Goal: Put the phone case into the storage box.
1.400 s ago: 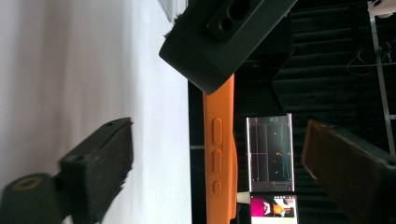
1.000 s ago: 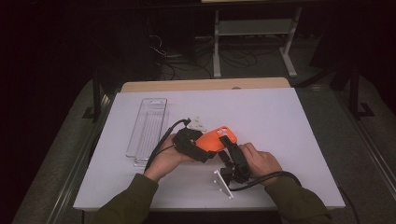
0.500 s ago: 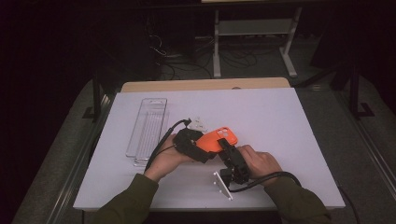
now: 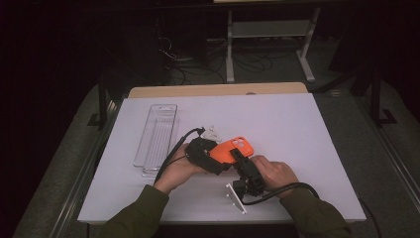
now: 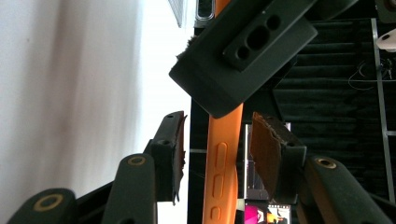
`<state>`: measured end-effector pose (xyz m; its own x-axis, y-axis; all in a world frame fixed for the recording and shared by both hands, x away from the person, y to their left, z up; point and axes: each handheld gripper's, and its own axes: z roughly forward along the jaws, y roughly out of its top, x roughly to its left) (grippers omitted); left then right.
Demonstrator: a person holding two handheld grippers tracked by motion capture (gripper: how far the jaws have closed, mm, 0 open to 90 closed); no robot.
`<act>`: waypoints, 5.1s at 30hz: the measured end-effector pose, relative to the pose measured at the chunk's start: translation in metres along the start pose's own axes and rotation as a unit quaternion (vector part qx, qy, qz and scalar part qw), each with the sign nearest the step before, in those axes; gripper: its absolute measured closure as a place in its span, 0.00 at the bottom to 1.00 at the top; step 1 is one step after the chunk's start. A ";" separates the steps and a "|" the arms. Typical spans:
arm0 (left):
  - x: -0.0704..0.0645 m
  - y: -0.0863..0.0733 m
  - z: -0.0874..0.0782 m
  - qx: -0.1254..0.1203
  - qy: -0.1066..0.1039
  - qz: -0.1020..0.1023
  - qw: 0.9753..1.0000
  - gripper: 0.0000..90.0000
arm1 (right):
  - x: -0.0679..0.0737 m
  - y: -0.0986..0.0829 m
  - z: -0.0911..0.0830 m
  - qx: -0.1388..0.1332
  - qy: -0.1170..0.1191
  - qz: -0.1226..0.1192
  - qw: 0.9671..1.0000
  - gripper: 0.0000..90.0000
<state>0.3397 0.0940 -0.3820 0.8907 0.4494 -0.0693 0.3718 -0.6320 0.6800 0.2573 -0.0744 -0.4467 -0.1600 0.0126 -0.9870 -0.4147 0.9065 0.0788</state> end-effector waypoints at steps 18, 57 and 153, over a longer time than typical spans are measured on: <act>0.000 0.000 0.000 -0.002 -0.003 -0.003 1.000 0.17 | 0.000 0.001 0.000 -0.001 0.001 0.000 1.000 0.74; 0.012 -0.004 -0.010 -0.023 -0.069 -0.014 0.997 0.09 | -0.003 0.002 -0.001 0.005 0.003 -0.005 1.000 0.88; 0.042 -0.029 -0.050 -0.032 -0.040 0.015 0.999 0.00 | -0.030 -0.031 0.008 0.063 0.098 0.223 0.968 0.88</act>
<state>0.3530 0.1630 -0.3680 0.9198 0.3780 -0.1053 0.3304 -0.6014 0.7274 0.2822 -0.0990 -0.4203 -0.4698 0.3450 -0.8125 -0.1556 0.8737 0.4610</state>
